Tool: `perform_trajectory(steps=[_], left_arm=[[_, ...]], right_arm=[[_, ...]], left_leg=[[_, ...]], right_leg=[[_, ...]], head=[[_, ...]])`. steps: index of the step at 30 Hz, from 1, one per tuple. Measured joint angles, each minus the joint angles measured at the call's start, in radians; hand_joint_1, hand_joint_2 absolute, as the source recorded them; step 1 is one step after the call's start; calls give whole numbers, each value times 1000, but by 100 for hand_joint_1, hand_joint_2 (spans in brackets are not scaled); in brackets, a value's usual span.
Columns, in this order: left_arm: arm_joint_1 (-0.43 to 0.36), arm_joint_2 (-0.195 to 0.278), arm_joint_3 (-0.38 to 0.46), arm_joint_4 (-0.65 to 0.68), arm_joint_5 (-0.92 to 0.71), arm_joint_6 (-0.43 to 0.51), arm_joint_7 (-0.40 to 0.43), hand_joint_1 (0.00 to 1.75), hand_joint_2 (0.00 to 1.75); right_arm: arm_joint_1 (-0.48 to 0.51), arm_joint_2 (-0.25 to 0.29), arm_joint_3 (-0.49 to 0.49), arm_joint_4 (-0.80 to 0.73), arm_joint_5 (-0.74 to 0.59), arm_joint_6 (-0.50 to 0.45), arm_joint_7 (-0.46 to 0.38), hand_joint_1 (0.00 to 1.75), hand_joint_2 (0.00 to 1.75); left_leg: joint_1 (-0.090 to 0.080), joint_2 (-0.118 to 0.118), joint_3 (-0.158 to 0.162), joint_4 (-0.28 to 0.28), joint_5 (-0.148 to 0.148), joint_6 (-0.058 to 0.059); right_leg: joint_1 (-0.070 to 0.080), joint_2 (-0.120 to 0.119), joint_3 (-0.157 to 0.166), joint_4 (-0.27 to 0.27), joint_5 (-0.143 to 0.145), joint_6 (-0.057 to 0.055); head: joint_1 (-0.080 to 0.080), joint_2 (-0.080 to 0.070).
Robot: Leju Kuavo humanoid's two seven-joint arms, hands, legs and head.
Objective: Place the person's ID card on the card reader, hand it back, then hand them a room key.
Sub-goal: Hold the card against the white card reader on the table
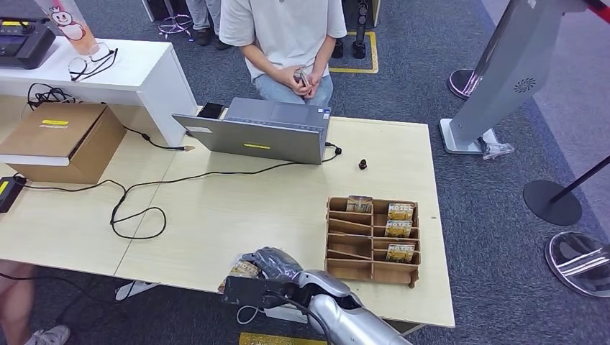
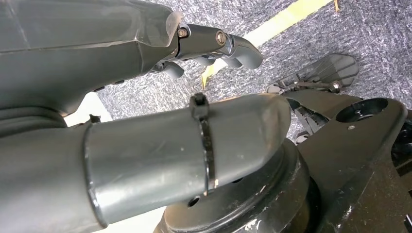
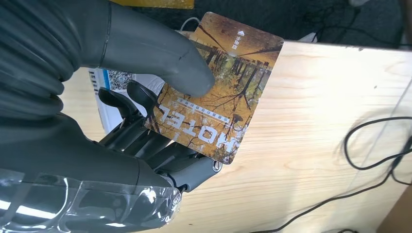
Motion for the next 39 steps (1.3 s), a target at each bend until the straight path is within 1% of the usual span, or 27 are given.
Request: perform_trajectory(steps=[7, 18, 29, 39], left_arm=[[0, 1, -16, 0, 14, 0, 6, 0, 0], [2, 3, -30, 0, 40, -1, 14, 0, 0], [7, 4, -38, 0, 52, -3, 16, 0, 0], [12, 4, -41, 0, 61, -3, 17, 0, 0]], right_arm=[[-7, 3, 0, 21, -1, -5, 16, 175, 175], [-14, 12, -1, 49, -46, 15, 35, 175, 175], [-24, 17, -23, 86, -89, 19, 40, 175, 175], [-32, 20, -34, 105, -96, 16, 45, 175, 175]], left_leg=[[0, 0, 0, 0, 0, 0], [0, 0, 0, 0, 0, 0], [0, 0, 0, 0, 0, 0], [0, 0, 0, 0, 0, 0]], right_leg=[[0, 0, 0, 0, 0, 0], [0, 0, 0, 0, 0, 0], [0, 0, 0, 0, 0, 0], [0, 0, 0, 0, 0, 0]], head=[[0, 0], [0, 0], [0, 0], [0, 0]])
